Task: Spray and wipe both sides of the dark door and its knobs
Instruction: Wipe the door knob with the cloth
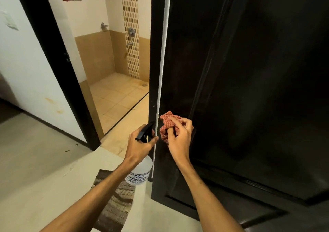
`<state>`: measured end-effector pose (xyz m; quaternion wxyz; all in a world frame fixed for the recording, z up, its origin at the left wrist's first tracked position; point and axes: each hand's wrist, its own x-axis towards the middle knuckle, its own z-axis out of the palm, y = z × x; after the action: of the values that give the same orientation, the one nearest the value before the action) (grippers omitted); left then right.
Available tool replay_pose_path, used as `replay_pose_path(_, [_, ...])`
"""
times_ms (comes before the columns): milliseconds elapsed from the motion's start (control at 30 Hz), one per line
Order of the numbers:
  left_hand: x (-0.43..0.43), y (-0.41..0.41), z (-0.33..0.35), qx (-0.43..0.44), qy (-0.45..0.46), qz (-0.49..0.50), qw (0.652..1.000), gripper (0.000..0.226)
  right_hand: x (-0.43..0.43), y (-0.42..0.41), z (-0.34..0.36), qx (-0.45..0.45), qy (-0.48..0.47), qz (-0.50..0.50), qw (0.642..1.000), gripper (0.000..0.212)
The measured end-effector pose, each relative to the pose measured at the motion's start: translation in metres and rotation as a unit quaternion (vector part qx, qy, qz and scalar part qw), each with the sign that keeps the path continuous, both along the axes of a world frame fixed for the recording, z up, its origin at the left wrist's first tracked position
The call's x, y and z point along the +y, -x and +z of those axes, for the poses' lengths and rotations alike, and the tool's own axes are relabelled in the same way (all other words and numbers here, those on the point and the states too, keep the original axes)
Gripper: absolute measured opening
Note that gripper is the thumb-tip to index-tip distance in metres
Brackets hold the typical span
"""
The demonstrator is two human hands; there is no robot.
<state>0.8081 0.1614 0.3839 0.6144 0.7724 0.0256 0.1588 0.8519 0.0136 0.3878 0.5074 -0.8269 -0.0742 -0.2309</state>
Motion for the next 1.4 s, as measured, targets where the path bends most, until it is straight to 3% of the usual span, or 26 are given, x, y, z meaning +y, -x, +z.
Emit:
replay_pose_path(67, [0.005, -0.007, -0.002, 0.004, -0.007, -0.013, 1.0, 0.02, -0.005, 0.004, -0.008, 0.088, -0.193, -0.035, 0.976, 0.028])
replay_pose_path(133, [0.01, -0.011, -0.004, 0.008, -0.002, -0.029, 1.0, 0.018, -0.015, 0.013, -0.024, 0.181, -0.374, -0.049, 0.908, 0.027])
replay_pose_path(200, [0.026, -0.024, -0.004, 0.007, -0.013, -0.061, 0.998, 0.017, -0.015, 0.016, -0.03, 0.185, -0.424, -0.104, 0.881, 0.028])
replay_pose_path(333, [0.044, -0.04, -0.001, 0.009, -0.01, -0.109, 0.994, 0.015, 0.001, -0.002, -0.003, 0.05, -0.309, -0.151, 0.937, 0.035])
replay_pose_path(400, [0.049, -0.045, -0.003, 0.011, -0.002, -0.118, 0.993, 0.015, 0.017, -0.002, -0.001, 0.039, -0.237, -0.149, 0.959, 0.038])
replay_pose_path(533, [0.057, -0.051, -0.003, -0.001, -0.016, -0.162, 0.987, 0.017, 0.022, 0.013, -0.033, 0.145, -0.272, -0.192, 0.932, 0.034])
replay_pose_path(633, [0.061, -0.054, 0.001, -0.004, -0.017, -0.17, 0.985, 0.018, 0.022, 0.012, -0.015, 0.081, -0.251, -0.231, 0.937, 0.038])
replay_pose_path(733, [0.06, -0.056, 0.001, -0.01, -0.009, -0.17, 0.985, 0.018, 0.039, 0.001, 0.014, -0.005, -0.071, -0.168, 0.983, 0.039])
replay_pose_path(800, [0.058, -0.054, 0.001, -0.017, -0.012, -0.172, 0.985, 0.019, 0.049, -0.006, 0.014, -0.005, 0.104, -0.14, 0.985, 0.032])
replay_pose_path(867, [0.057, -0.056, 0.002, -0.012, -0.016, -0.172, 0.985, 0.019, 0.049, -0.009, 0.004, 0.003, 0.153, -0.159, 0.975, 0.027])
replay_pose_path(933, [0.055, -0.06, 0.006, -0.009, -0.009, -0.177, 0.984, 0.017, 0.035, -0.008, 0.002, 0.058, 0.037, -0.188, 0.98, 0.023])
replay_pose_path(1000, [0.055, -0.062, 0.008, -0.007, -0.003, -0.184, 0.983, 0.016, 0.015, -0.011, 0.004, 0.12, -0.119, -0.221, 0.96, 0.026])
replay_pose_path(1033, [0.054, -0.061, 0.008, -0.007, -0.005, -0.185, 0.983, 0.015, 0.01, -0.012, 0.006, 0.127, -0.139, -0.232, 0.954, 0.029])
replay_pose_path(1200, [0.051, -0.064, 0.01, -0.016, -0.013, -0.181, 0.983, 0.018, 0.038, -0.01, 0.023, -0.013, -0.072, -0.166, 0.983, 0.036])
replay_pose_path(1267, [0.046, -0.063, 0.011, -0.011, -0.016, -0.189, 0.982, 0.019, 0.034, -0.009, 0.006, 0.029, -0.144, -0.194, 0.97, 0.033])
replay_pose_path(1333, [0.043, -0.058, 0.01, -0.008, -0.007, -0.196, 0.98, 0.019, 0.022, -0.001, -0.011, 0.142, -0.281, -0.228, 0.921, 0.032])
replay_pose_path(1400, [0.04, -0.057, 0.01, -0.013, -0.007, -0.199, 0.98, 0.018, 0.012, 0.009, -0.012, 0.157, -0.309, -0.252, 0.903, 0.033])
